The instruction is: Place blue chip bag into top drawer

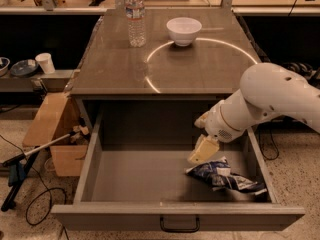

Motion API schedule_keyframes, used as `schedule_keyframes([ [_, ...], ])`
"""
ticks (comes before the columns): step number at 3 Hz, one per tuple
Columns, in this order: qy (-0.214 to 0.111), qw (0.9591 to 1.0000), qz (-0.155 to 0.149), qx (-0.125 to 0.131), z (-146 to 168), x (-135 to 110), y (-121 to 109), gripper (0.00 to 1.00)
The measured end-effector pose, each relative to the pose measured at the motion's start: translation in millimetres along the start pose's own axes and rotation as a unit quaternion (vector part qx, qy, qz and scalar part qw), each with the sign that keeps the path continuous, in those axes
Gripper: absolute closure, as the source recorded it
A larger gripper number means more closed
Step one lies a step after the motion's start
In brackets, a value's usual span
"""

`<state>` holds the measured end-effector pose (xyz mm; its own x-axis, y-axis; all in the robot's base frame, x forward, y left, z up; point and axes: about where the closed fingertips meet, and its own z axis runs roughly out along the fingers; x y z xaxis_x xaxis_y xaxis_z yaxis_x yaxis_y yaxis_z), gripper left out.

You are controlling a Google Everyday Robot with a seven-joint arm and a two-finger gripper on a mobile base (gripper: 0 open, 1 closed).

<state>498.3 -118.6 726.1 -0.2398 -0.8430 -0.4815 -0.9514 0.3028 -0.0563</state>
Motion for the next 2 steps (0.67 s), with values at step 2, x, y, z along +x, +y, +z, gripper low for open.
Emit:
schedule_keyframes([
  [2, 0.0, 1.0, 0.0, 0.0, 0.0, 0.0, 0.0, 0.0],
])
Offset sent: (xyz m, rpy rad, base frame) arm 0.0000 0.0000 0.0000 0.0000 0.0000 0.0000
